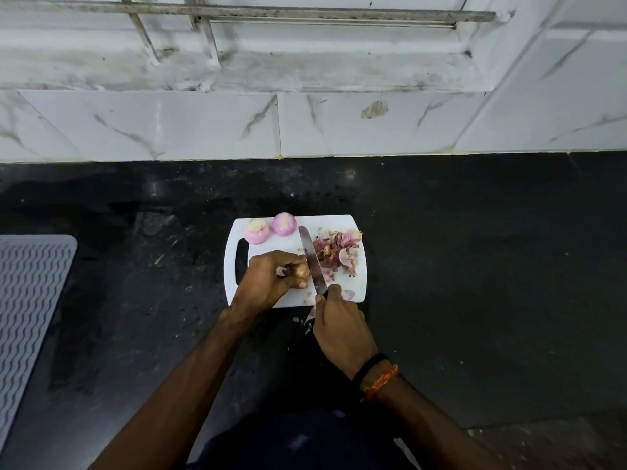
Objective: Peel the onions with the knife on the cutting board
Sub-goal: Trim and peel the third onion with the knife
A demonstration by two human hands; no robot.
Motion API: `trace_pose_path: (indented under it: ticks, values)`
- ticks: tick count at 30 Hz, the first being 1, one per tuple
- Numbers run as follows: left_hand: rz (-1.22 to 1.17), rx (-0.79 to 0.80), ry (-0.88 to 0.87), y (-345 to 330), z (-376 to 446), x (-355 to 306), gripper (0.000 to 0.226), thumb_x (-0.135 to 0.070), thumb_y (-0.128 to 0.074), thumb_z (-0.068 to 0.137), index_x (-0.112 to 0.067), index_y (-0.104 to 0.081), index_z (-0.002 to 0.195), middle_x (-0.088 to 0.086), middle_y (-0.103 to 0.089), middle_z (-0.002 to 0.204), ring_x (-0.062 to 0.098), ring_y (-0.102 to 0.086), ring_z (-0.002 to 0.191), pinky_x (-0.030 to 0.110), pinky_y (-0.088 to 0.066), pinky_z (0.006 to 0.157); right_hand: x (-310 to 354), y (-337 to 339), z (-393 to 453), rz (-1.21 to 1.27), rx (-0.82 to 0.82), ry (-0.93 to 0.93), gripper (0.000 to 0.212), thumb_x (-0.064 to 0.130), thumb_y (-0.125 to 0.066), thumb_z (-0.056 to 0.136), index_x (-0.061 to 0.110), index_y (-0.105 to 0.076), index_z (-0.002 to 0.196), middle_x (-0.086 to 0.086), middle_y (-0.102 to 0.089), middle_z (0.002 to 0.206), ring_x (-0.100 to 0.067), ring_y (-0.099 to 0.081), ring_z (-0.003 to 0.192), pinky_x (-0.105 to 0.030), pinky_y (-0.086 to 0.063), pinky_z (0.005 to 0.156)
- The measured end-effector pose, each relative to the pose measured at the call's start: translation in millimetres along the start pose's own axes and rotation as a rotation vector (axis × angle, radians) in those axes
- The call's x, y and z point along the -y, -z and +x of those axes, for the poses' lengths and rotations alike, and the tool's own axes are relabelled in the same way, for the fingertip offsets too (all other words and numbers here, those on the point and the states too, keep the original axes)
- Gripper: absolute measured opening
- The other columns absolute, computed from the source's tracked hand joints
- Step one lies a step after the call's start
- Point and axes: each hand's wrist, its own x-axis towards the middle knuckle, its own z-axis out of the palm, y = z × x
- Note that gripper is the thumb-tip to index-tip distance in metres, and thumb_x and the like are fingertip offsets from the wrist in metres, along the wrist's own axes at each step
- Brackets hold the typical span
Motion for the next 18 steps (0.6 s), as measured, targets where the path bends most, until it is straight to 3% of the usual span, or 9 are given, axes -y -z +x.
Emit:
trace_pose_path:
  ticks: [5,8,11,15,18]
  values:
    - [-0.007,0.022,0.036,1.3,5.3,0.2,0.029,-0.001,-0.086,0.071,-0.010,-0.079,0.098,-0.004,-0.076,0.087,0.003,-0.067,0.083,0.017,-0.051,0.083,5.1,6.0,5.0,-0.025,0.045,-0.001,0.030,0.020,-0.041,0.105,0.004,-0.040,0.131,-0.013,-0.064,0.115,-0.028,-0.062,0.104,-0.029,-0.040,0.077]
    - [0.010,0.035,0.030,1.9,8.0,-0.9,0.026,-0.004,-0.086,0.072,-0.013,-0.079,0.096,-0.005,-0.075,0.087,0.009,-0.068,0.082,0.023,-0.052,0.084,8.2,8.2,9.6,-0.022,0.078,-0.009,0.037,0.018,-0.047,0.103,0.001,-0.037,0.135,-0.015,-0.064,0.116,-0.030,-0.063,0.107,-0.035,-0.048,0.090]
    - [0.023,0.051,0.031,3.1,10.7,0.6,0.025,-0.007,-0.087,0.072,-0.016,-0.080,0.094,-0.005,-0.076,0.087,0.014,-0.069,0.085,0.031,-0.054,0.086,9.9,10.0,14.2,-0.054,0.105,0.010,0.045,0.017,-0.051,0.102,-0.003,-0.036,0.139,-0.016,-0.065,0.116,-0.031,-0.063,0.105,-0.044,-0.047,0.098]
    - [0.012,0.058,0.088,1.8,9.5,2.7,0.032,-0.004,-0.088,0.068,-0.014,-0.080,0.097,-0.003,-0.076,0.089,0.016,-0.069,0.085,0.039,-0.056,0.089,2.3,7.5,10.3,-0.011,0.082,-0.027,0.033,0.020,-0.045,0.104,0.002,-0.041,0.131,-0.013,-0.066,0.109,-0.026,-0.064,0.097,-0.032,-0.048,0.075]
    - [0.017,0.056,0.064,0.4,8.8,1.8,0.027,-0.004,-0.088,0.069,-0.015,-0.080,0.093,-0.004,-0.075,0.086,0.013,-0.069,0.081,0.040,-0.056,0.086,-0.1,8.1,11.2,0.006,0.081,-0.035,0.033,0.020,-0.044,0.105,0.002,-0.042,0.132,-0.012,-0.066,0.108,-0.024,-0.065,0.095,-0.028,-0.047,0.072]
